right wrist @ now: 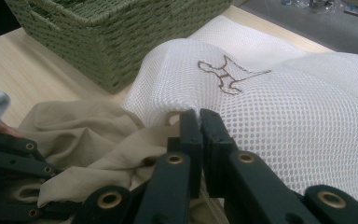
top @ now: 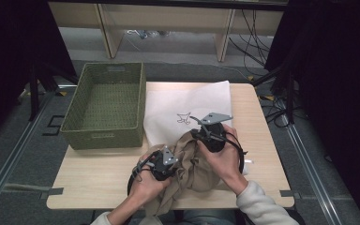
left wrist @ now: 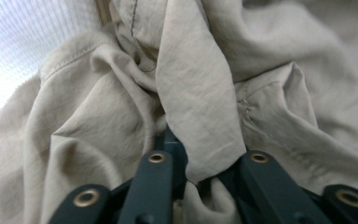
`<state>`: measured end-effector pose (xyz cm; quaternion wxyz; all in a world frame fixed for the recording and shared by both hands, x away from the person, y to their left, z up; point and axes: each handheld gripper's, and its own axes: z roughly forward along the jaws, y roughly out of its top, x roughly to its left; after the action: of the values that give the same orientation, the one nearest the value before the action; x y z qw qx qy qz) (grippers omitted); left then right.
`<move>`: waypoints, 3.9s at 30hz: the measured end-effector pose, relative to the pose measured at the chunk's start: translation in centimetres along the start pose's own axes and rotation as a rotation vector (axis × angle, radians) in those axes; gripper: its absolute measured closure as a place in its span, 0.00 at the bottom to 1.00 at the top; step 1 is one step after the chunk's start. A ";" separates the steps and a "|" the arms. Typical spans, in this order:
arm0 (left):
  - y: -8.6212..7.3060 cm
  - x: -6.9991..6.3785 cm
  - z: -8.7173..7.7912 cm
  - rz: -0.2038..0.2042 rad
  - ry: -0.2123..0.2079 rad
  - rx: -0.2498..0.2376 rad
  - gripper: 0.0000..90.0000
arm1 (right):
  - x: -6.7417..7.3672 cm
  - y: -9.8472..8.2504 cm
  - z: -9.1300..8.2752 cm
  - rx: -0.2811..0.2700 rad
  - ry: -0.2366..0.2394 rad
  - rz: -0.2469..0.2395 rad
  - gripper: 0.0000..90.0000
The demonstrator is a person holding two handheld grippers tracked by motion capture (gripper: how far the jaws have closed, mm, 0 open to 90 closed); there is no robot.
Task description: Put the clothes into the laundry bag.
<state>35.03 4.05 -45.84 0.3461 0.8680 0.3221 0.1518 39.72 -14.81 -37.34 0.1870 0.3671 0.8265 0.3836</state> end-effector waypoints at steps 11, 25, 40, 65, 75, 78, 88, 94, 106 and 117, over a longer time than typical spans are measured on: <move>2.6 -0.8 -1.9 -0.137 -0.154 -0.175 0.92 | 0.4 0.1 0.0 -0.015 0.011 -0.006 0.99; 4.7 1.1 1.7 -0.182 -0.044 -0.200 0.91 | 1.1 0.5 -0.4 -0.045 0.025 -0.045 0.99; 3.6 1.7 1.3 -0.131 -0.012 -0.228 0.39 | 0.6 0.0 0.0 -0.018 0.026 0.003 0.99; 0.3 0.1 0.6 0.008 -0.069 -0.047 0.45 | 0.5 0.2 -0.1 -0.014 0.026 -0.013 0.99; 0.5 -0.5 2.2 0.022 -0.051 0.002 0.87 | 0.6 0.1 0.0 -0.009 0.030 -0.013 0.99; 0.6 -0.3 2.2 0.005 -0.061 -0.012 0.95 | 0.7 0.1 0.0 -0.011 0.024 -0.006 0.99; 3.7 -0.3 -0.6 -0.051 -0.075 -0.256 0.97 | 1.6 0.7 -0.9 -0.048 0.043 -0.032 0.99; 5.3 0.1 -1.5 -0.058 -0.031 -0.342 0.97 | 1.8 0.9 -1.7 -0.083 0.044 -0.013 0.99; 4.2 1.9 3.6 -0.114 0.013 -0.251 0.84 | 1.0 0.4 -0.5 -0.049 0.043 0.008 0.99; 3.9 1.3 0.0 -0.084 0.004 -0.241 0.39 | 0.7 0.3 -0.7 -0.036 0.038 0.039 0.99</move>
<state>37.73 2.78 -43.07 0.4532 0.8055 0.3385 0.1766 39.01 -14.49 -36.66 0.1703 0.3722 0.8156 0.4090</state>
